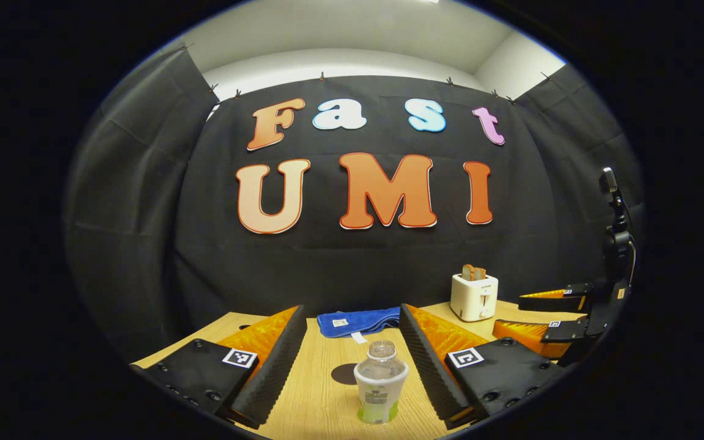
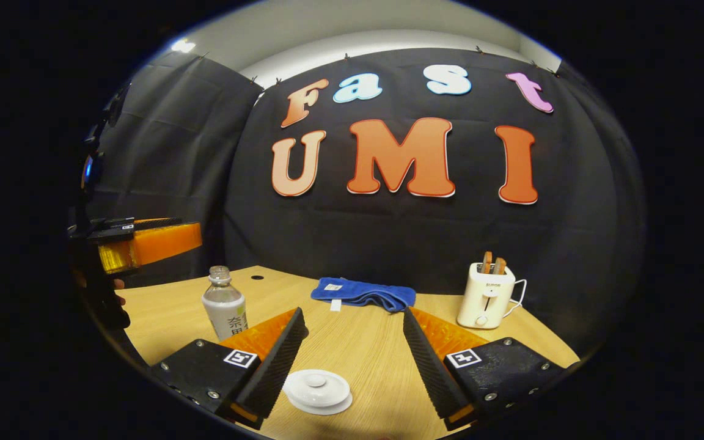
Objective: Open the teacup lid with one hand, grasp the water bottle and pour water into the teacup with the other hand; after pouring, place the water bottle on the coaster and then close the teacup lid.
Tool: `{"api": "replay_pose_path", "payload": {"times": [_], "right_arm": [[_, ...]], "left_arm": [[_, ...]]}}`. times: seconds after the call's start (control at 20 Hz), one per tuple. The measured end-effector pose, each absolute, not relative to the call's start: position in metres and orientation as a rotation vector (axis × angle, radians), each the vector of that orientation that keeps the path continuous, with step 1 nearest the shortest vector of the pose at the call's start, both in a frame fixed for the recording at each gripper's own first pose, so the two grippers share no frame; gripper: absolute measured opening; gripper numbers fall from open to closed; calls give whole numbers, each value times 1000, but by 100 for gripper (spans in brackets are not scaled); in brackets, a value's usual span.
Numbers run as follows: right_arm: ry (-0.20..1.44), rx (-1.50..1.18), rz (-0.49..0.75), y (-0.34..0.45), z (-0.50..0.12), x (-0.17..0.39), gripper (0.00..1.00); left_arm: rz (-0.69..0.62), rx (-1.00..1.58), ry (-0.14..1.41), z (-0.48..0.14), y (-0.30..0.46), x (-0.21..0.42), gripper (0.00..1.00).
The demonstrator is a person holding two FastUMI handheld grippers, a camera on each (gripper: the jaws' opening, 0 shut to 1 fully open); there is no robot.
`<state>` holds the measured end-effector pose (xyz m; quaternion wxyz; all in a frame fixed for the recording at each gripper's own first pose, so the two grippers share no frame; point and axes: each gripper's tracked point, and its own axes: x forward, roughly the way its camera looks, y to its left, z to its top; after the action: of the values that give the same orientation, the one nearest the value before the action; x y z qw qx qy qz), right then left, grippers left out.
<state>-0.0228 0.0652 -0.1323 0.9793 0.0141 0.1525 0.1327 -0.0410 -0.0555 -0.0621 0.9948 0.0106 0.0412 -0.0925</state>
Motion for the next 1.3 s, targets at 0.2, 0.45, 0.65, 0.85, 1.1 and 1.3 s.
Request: {"api": "replay_pose_path", "payload": {"times": [0.2, 0.45, 0.65, 0.85, 1.1, 1.3], "right_arm": [[401, 40, 319, 81, -166, -31, 89], [483, -10, 369, 92, -204, -44, 85], [533, -30, 396, 100, -224, -48, 75], [559, -59, 410, 102, -233, -47, 59], [563, -87, 441, 106, -236, -48, 35], [574, -59, 443, 105, -238, -46, 26]], "left_arm": [[-211, 36, 100, -78, -61, -49, 97], [-233, 70, 145, -108, -69, -55, 97], [-241, 78, 184, -126, -70, -56, 98], [-254, 80, 217, -141, -74, -57, 98], [-264, 87, 258, -161, -78, -57, 98], [-272, 85, 287, -175, -81, -58, 98]]}}
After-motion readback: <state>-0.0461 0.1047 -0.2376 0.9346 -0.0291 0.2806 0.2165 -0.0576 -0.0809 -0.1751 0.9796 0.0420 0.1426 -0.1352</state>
